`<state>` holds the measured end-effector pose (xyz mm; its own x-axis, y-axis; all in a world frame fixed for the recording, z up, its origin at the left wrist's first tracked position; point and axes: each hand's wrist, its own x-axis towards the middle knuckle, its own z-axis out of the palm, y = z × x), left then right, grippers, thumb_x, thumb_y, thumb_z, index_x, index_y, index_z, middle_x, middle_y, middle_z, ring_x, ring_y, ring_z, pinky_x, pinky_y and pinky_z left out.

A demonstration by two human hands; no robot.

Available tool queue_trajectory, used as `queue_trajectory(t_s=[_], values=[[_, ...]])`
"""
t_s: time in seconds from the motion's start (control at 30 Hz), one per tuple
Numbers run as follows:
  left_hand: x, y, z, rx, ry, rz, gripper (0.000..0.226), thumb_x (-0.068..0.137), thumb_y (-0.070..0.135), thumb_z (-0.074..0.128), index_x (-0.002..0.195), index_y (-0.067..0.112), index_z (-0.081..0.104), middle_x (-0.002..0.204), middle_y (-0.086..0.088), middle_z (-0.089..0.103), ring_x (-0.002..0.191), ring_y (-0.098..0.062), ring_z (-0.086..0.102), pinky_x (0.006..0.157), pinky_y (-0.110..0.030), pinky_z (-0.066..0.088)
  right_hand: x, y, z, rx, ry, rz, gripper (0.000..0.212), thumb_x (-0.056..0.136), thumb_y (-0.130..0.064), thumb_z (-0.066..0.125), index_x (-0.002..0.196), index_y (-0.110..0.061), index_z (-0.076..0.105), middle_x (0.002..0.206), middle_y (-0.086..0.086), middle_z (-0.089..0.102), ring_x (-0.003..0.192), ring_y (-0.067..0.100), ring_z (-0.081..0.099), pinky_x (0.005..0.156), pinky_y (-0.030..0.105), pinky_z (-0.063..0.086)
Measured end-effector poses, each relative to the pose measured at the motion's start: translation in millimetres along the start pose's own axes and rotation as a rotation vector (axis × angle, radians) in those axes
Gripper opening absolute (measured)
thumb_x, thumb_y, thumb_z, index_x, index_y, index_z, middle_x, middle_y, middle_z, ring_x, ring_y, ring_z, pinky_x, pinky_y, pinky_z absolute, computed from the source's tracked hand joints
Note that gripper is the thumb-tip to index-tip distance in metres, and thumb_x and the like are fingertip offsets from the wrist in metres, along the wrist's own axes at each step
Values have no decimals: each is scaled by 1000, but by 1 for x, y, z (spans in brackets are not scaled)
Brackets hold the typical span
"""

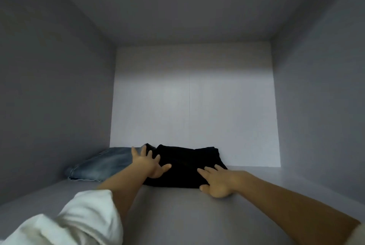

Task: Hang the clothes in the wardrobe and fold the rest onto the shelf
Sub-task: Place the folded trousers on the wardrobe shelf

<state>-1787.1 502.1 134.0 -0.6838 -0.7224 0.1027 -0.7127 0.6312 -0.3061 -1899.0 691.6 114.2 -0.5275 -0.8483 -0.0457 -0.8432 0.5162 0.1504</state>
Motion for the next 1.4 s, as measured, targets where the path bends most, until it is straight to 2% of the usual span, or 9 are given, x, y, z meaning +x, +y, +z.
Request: queue_trajectory(t_s=[0.17,0.3,0.37,0.5,0.63,0.8,1.0,1.17,1.4], values=[[-48,-12,3,-196,38,41,71,93,62,26,151,28,2,159,-3,-4,145,-31,-10,113,-61,5,-28,-9,-24,179,136,-112,54,100,-39,33,147,-14,26,153,6,28,138,25,29,113,33,24],[-114,-41,-2,-142,265,-31,60,93,53,40,146,29,26,154,-2,21,144,-26,12,114,-53,15,-61,-37,-38,377,316,-303,33,98,-31,39,107,-8,62,105,5,64,101,23,58,92,34,45],[-152,-58,-5,-212,379,-94,53,92,49,42,142,30,35,145,-3,36,135,-26,31,110,-47,25,-79,-57,-42,478,438,-400,29,97,-30,41,95,-12,63,92,0,64,90,20,58,83,31,44],[-246,-86,8,-378,655,-200,40,93,41,45,131,28,49,128,-3,52,117,-28,49,93,-38,39,-118,-115,-44,858,749,-576,23,95,-24,46,108,-26,65,106,-9,66,96,7,59,86,18,41],[-350,-110,53,-462,793,-386,35,92,38,47,124,24,55,123,-1,56,112,-27,52,88,-35,39,-167,-204,-13,1333,895,-801,27,94,-5,44,94,-29,58,87,-10,64,86,16,63,83,29,48],[-482,-145,126,-439,762,-611,36,94,34,46,127,23,54,129,1,54,116,-23,51,92,-33,37,-219,-330,64,1408,571,-911,22,94,-2,45,103,-17,59,91,-1,63,90,24,62,77,14,45],[-691,-170,226,-384,536,-859,32,94,32,47,122,22,58,122,3,59,109,-19,56,89,-31,40,-336,-477,161,1059,-43,-1194,21,96,-11,46,92,-24,61,82,-8,66,82,7,65,81,22,47],[-862,-194,289,-390,240,-1232,35,94,35,45,125,24,54,127,2,56,113,-20,54,92,-33,39,-453,-593,217,707,-494,-1466,20,98,-24,43,102,-28,62,89,-13,66,82,-3,63,67,10,45],[-1032,-216,336,-426,28,-1698,38,94,35,44,130,21,50,131,-3,52,119,-24,51,97,-38,42,-593,-745,237,454,-638,-1764,26,98,-19,42,112,-11,62,93,0,64,85,13,59,79,23,43]])
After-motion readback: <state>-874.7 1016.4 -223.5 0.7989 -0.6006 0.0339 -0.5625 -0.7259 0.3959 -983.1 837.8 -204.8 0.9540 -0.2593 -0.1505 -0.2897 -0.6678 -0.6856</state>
